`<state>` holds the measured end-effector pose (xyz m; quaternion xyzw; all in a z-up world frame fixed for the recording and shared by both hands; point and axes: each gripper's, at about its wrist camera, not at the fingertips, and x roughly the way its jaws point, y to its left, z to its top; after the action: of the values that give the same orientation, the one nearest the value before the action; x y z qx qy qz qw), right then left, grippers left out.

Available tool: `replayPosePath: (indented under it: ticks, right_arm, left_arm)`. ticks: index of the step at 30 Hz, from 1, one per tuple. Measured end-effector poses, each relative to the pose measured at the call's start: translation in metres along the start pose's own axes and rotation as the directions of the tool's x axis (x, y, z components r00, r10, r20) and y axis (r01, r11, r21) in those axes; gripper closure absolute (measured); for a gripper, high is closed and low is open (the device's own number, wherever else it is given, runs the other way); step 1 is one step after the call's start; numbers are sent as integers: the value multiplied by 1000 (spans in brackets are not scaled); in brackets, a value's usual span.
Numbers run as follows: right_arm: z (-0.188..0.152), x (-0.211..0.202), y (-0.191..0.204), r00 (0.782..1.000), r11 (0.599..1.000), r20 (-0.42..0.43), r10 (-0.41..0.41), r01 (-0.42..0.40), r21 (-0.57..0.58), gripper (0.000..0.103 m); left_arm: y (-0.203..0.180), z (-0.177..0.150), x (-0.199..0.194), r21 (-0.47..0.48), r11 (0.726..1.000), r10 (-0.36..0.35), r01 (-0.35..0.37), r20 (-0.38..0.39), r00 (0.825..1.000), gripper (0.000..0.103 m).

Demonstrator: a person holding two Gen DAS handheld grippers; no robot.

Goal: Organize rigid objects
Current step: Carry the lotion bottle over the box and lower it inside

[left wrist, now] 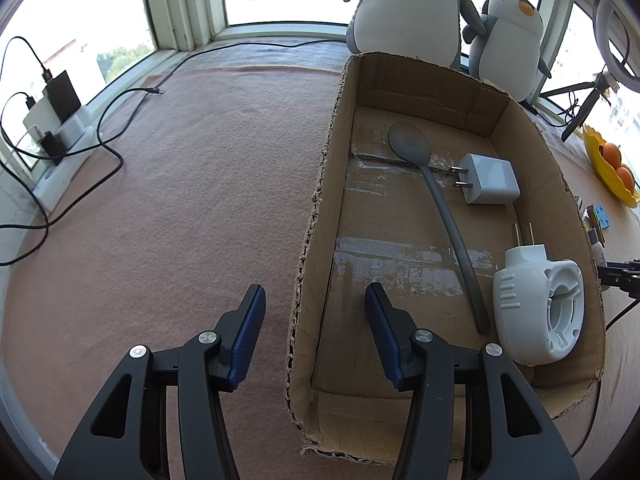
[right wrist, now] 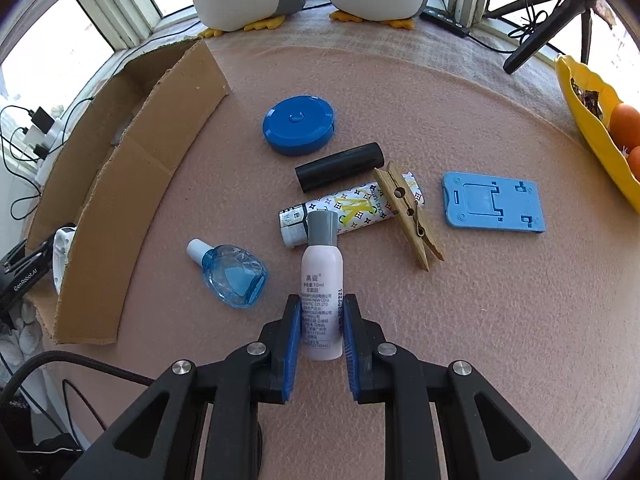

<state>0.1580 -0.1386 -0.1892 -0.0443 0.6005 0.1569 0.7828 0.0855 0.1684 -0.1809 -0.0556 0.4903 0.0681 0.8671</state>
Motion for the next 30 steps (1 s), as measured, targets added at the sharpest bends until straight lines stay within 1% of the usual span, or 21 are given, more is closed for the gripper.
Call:
replayPosePath:
  ticks: [6, 9, 13, 17, 21, 26, 30]
  right_arm:
    - [-12, -5, -12, 997, 991, 56, 44, -51, 122, 85]
    - [-18, -11, -14, 995, 985, 94, 38, -53, 163, 85]
    - [-19, -24, -14, 990, 980, 140, 29, -56, 189, 85]
    - [-13, -41, -7, 982, 982, 187, 21, -55, 182, 85]
    - [-4, -58, 8, 974, 989, 227, 22, -55, 141, 85]
    - [11, -67, 33, 966, 990, 249, 72, -101, 102, 85]
    - [25, -66, 55, 960, 986, 252, 119, -144, 82, 85]
  left_arm:
    - [1, 0, -1, 0, 1000, -1, 1, 0, 1000, 52]
    - [0, 0, 0, -1, 1000, -1, 1, 0, 1000, 52]
    - [0, 0, 0, -1, 1000, -1, 1, 0, 1000, 52]
    - [0, 0, 0, -1, 1000, 0, 0, 0, 1000, 52]
    - [0, 0, 0, -1, 1000, 0, 0, 0, 1000, 52]
    - [0, 0, 0, -2, 1000, 0, 0, 0, 1000, 52]
    - [0, 0, 0, -2, 1000, 0, 0, 0, 1000, 52]
